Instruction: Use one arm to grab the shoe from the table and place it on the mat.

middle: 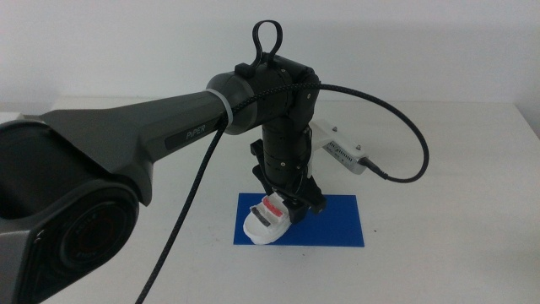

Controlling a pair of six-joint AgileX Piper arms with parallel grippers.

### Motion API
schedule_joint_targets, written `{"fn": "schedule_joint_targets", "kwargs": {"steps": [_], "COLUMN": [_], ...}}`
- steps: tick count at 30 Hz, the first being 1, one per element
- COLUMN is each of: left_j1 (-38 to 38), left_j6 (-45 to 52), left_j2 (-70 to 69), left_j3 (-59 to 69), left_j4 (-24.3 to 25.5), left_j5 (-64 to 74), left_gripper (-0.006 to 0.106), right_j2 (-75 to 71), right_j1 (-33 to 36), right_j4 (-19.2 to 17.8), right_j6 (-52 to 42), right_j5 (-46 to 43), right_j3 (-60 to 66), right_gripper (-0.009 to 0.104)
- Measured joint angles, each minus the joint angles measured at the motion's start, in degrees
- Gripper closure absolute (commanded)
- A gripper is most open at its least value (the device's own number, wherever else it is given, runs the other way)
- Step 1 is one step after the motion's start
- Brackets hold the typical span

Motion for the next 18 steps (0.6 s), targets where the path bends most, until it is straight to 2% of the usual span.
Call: {"fn": "schedule_joint_targets", "kwargs": {"steps": [3,8,10,18], "left_j1": [0.0,0.0,0.0,0.0], "left_j6": [3.22,23.08,27.78,34.12], "left_j2": [0.0,0.0,0.0,0.0], "left_j3": [0.0,0.0,0.0,0.0], "left_j4": [0.08,-0.86,-0.86,-1.15], "left_j5": [0.0,0.0,0.0,-1.75], "left_gripper": [0.102,0.102,0.102,0.102], "right_j2": [0.0,0.0,0.0,0.0], "right_j1": [0.0,0.0,0.0,0.0], "right_j4": [0.0,0.0,0.0,0.0], "right_j6": [0.0,0.0,0.0,0.0], "right_j5": [0.0,0.0,0.0,0.0], "right_j3": [0.0,0.0,0.0,0.0], "right_gripper": [0.016,0.016,0.016,0.016]}}
